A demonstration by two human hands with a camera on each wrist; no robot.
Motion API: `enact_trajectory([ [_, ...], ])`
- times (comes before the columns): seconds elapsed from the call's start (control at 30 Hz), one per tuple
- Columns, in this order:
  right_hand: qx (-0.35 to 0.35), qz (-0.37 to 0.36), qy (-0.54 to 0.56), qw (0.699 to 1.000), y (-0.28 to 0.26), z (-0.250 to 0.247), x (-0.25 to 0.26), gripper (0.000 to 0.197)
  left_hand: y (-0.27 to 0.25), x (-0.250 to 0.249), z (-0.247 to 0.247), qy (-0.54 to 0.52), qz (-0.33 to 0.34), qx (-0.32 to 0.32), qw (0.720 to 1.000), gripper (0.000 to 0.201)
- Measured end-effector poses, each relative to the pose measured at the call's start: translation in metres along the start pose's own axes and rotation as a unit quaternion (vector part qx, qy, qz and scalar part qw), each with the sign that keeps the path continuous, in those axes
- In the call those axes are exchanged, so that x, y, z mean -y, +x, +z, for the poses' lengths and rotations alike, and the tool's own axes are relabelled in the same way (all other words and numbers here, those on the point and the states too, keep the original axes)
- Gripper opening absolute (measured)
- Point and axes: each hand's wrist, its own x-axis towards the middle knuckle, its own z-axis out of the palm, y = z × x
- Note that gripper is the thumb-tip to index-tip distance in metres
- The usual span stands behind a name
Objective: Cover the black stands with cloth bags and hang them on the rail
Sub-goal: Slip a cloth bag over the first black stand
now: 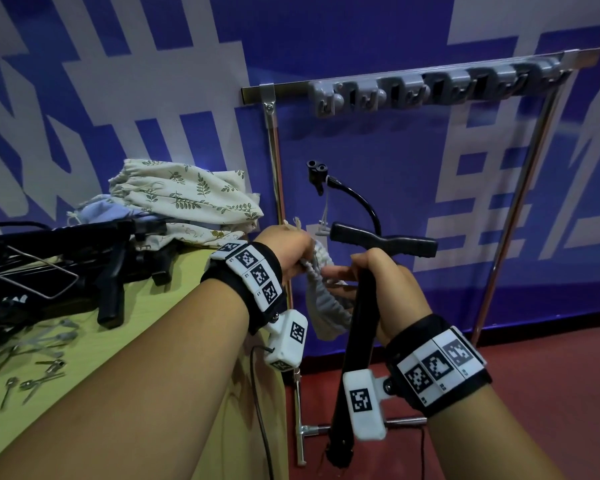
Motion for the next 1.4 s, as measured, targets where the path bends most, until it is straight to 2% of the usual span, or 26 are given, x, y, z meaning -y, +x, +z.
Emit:
enact_trajectory([
  [0.07,0.011,0.0,-0.01,1.0,-0.001,-0.001,0.001,0.023,0.001,0.001,-0.001,0.0,0.001,-0.006,1.0,0.025],
  [0.23,0.02,0.004,-0.01,1.0,0.001,-0.002,-0.002,0.022,0.003,-0.001,-0.004,0.004,-0.041,-0.015,0.999,0.015],
  [0.3,0.023,0.008,-0.01,1.0,0.003,-0.002,-0.004,0.026,0.004,-0.003,-0.004,-0.018,-0.073,-0.007,0.997,0.019],
  [0.4,0.032,0.021,-0.028,0.999,0.002,-0.002,-0.004,0.025,0.001,-0.005,-0.003,-0.036,-0.11,-0.03,0.993,0.022],
  [0.5,0.034,0.024,-0.054,0.998,0.003,-0.005,-0.006,0.029,0.002,-0.007,-0.005,-0.052,-0.107,-0.039,0.992,0.025],
  [0.57,0.024,0.024,-0.074,0.997,0.003,-0.006,-0.008,0.036,0.006,-0.006,-0.006,-0.042,-0.086,-0.045,0.994,0.012],
  [0.6,0.016,0.023,-0.08,0.996,0.001,-0.006,-0.008,0.033,0.005,-0.006,-0.007,-0.044,-0.084,-0.04,0.995,0.006],
  [0.67,0.007,0.022,-0.084,0.996,-0.001,-0.006,-0.008,0.027,0.004,-0.005,-0.008,-0.035,-0.078,-0.037,0.996,0.016],
  [0.77,0.015,0.004,-0.081,0.997,0.001,-0.007,-0.011,0.028,0.0,-0.008,-0.008,-0.025,-0.076,-0.032,0.996,0.03],
  [0.93,0.008,-0.025,-0.006,1.0,0.003,-0.003,-0.012,0.02,0.001,-0.005,-0.009,0.012,-0.091,-0.023,0.996,0.026],
  [0.97,0.011,-0.04,0.006,0.999,0.003,-0.004,-0.012,0.026,0.003,-0.005,-0.009,0.013,-0.094,-0.015,0.995,0.024],
  [1.07,0.027,-0.092,-0.008,0.995,0.003,-0.01,-0.011,0.067,0.003,-0.002,-0.006,0.012,-0.099,0.009,0.995,0.005],
  [1.1,0.035,-0.106,-0.022,0.993,0.003,-0.012,-0.011,0.072,0.005,-0.001,-0.005,0.014,-0.098,0.013,0.995,0.008],
  [1.2,0.078,-0.117,-0.043,0.989,0.005,-0.016,-0.011,0.066,0.006,0.002,-0.004,0.016,-0.089,0.019,0.996,0.021],
  [1.3,0.106,-0.1,-0.01,0.989,0.003,-0.015,-0.01,0.053,0.007,0.004,-0.005,0.028,-0.105,0.036,0.993,0.031],
  [1.4,0.126,-0.073,0.004,0.989,0.001,-0.012,-0.008,0.04,0.008,0.003,-0.01,0.05,-0.111,0.02,0.992,0.028],
])
